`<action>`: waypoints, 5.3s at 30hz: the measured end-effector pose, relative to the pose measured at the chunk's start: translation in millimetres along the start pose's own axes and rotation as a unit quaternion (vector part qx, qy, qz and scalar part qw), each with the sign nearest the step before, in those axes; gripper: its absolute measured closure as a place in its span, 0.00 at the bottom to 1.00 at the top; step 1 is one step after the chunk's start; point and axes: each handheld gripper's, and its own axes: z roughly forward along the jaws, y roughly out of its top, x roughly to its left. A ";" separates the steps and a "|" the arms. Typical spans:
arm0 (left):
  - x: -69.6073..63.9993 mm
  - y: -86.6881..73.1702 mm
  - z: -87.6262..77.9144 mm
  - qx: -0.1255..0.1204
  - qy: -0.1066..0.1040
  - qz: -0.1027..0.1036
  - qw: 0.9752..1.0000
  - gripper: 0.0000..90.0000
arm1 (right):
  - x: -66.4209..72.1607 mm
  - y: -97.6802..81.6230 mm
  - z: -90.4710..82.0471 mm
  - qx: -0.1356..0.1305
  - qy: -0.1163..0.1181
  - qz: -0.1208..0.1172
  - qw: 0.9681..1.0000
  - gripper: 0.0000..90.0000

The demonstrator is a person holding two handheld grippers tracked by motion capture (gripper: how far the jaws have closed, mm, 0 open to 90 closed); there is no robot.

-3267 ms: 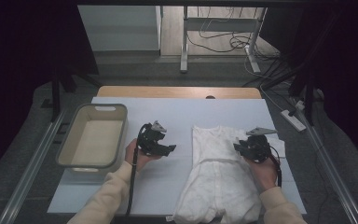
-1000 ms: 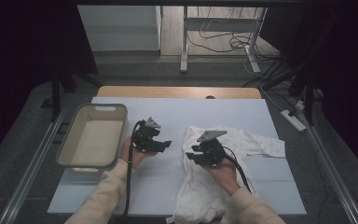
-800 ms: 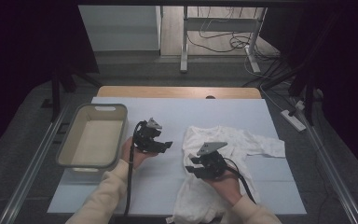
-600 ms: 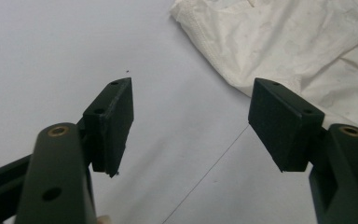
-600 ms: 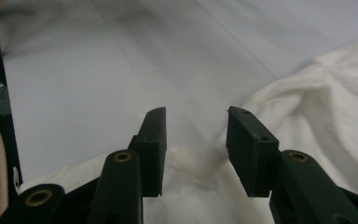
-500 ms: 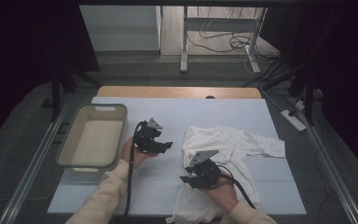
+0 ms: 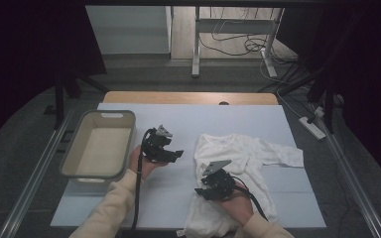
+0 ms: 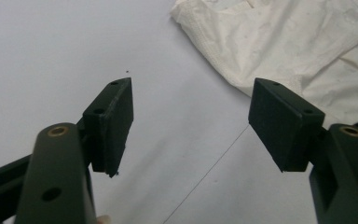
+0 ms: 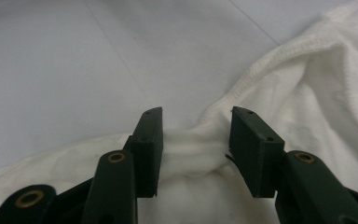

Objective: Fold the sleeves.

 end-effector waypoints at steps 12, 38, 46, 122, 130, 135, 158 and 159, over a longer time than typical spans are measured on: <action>-2.3 0.5 1.8 0.003 0.001 0.003 1.000 0.35 | -0.2 5.2 6.8 -0.003 -0.024 -0.009 1.000 0.59; -0.9 -0.1 3.6 0.008 0.002 0.003 1.000 0.35 | 15.3 9.4 9.3 0.003 0.019 -0.053 0.998 0.96; -0.6 0.1 3.1 0.007 0.002 0.006 1.000 0.35 | 25.0 10.6 9.1 -0.001 0.035 -0.057 0.998 0.96; 1.4 -1.2 5.7 0.013 0.002 0.003 1.000 0.34 | -182.3 -124.5 -121.9 -0.078 -0.229 0.220 0.945 0.52; 1.1 -1.0 5.9 0.014 0.003 0.004 1.000 0.33 | -188.4 -130.3 -126.8 -0.075 -0.242 0.231 0.939 0.52; 0.9 -0.9 5.9 0.014 0.003 0.004 1.000 0.33 | -191.0 -132.8 -129.0 -0.076 -0.244 0.240 0.937 0.51; 1.2 -1.5 7.0 0.015 0.002 0.002 1.000 0.33 | -199.8 -144.9 -135.1 -0.034 -0.293 0.263 0.918 0.63; 1.4 -1.6 7.0 0.015 0.002 0.002 1.000 0.33 | -199.7 -144.4 -135.1 -0.033 -0.288 0.263 0.920 0.71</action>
